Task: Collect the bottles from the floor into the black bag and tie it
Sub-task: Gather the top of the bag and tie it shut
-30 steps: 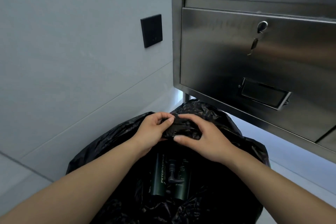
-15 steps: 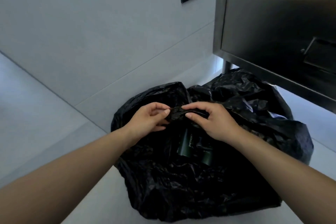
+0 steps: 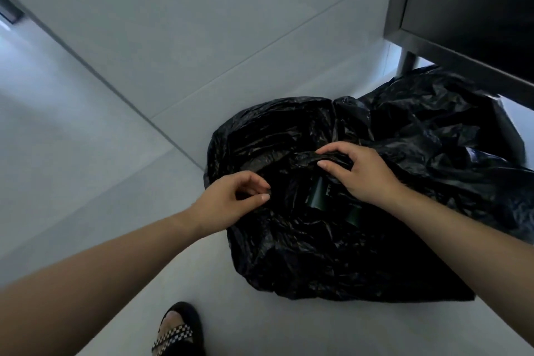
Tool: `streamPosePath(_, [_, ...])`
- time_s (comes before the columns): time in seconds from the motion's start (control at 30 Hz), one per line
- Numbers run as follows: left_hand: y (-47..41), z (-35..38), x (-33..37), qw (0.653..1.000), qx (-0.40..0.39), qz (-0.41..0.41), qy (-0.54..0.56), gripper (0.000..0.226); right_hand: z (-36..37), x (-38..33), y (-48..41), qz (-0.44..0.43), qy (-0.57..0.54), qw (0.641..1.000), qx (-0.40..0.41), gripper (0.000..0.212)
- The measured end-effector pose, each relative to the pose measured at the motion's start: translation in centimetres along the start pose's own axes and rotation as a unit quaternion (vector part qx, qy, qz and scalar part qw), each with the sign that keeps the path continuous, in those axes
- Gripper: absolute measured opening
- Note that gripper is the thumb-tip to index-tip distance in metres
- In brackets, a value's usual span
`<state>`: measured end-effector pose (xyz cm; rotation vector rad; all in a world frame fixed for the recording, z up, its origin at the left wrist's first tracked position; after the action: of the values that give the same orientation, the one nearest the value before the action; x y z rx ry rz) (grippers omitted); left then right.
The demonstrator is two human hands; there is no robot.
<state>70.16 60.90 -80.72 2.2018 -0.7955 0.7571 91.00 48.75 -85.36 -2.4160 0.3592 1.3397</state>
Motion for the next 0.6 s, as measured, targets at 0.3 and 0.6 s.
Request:
streamPosePath(0.3, [1.0,-1.6,-0.7,0.98,0.123,0.079,-0.136,0.024,0.0,-0.3,-0.6,0.003,-0.003,1.0,0.022,0.014])
streamPosePath(0.6, [0.6,1.5,-3.2,0.951,-0.036,0.026,-0.305,0.05,-1.3,-0.6,-0.9,-0.003,-0.003,0.998,0.057,0.015])
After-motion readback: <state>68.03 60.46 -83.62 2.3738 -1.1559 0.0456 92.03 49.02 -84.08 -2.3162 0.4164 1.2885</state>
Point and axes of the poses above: each hand's wrist, its own y-axis away from the middle knuckle, its own z-axis out of the palm, x = y × z, the point moved 4 cm from there along -y, towards the middle knuckle, and after that the axes turned 7 degrees about -z, right-handed, at the moved point
